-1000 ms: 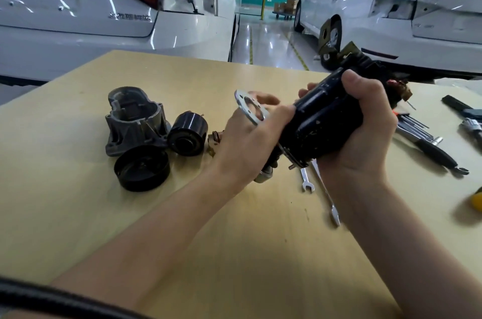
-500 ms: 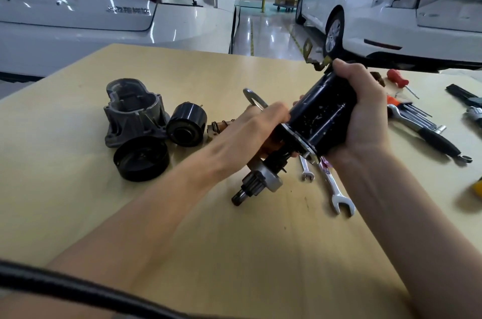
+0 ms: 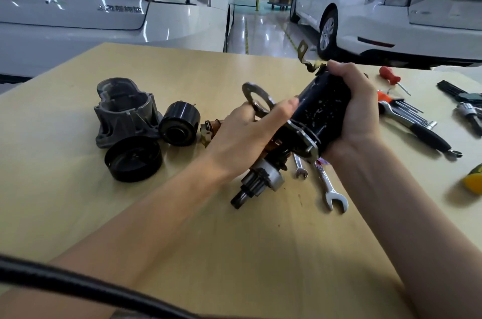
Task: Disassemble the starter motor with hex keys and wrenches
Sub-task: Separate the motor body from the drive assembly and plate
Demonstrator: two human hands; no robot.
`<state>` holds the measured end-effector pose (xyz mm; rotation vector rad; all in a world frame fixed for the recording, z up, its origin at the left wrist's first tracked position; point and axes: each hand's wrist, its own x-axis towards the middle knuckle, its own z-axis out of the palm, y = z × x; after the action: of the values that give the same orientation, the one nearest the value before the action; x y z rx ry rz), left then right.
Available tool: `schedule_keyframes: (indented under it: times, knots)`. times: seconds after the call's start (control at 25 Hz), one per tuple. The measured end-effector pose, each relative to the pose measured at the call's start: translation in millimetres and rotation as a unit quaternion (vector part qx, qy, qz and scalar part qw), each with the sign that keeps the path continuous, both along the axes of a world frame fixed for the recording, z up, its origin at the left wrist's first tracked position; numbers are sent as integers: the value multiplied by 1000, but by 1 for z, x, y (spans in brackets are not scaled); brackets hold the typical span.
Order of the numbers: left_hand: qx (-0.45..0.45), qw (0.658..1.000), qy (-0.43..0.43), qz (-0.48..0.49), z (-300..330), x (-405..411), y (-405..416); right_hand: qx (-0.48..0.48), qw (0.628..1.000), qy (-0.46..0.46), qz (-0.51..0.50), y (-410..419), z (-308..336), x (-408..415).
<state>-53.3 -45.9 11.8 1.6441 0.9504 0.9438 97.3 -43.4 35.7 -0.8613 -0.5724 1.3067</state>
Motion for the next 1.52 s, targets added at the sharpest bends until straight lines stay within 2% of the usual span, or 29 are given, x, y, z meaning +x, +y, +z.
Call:
schedule_keyframes:
  times: [0.16, 0.36, 0.52, 0.68, 0.84, 0.96, 1.04, 1.16, 1.32, 1.52]
  knots:
    - [66, 981, -139, 119, 1, 4, 2, -15, 1000, -3, -7, -3, 2, 4]
    - [83, 962, -227, 128, 6, 1, 2, -28, 999, 1, 33, -2, -6, -7]
    - [193, 938, -215, 191, 9, 2, 3, -28, 999, -5, 40, -2, -10, -18]
    - [235, 925, -175, 243, 9, 6, 0, -37, 999, 0, 20, -3, -11, -21]
    - [226, 925, -149, 267, 11, 9, 1, -41, 999, 2, 2, -2, -12, -22]
    - [225, 933, -161, 229, 11, 5, -2, -31, 999, -11, 25, -2, -12, -20]
    - [237, 936, -171, 196, 13, 2, -3, -12, 999, -17, 31, -3, -10, -18]
    - [230, 930, -199, 207, 20, 3, 1, 43, 998, -29, 25, -4, -8, -21]
    - [253, 926, -168, 222, 20, 3, -5, 4, 999, 0, 39, -4, -11, -24]
    - [210, 936, -215, 183, 28, 1, 1, 78, 996, -4, 33, -4, -10, -25]
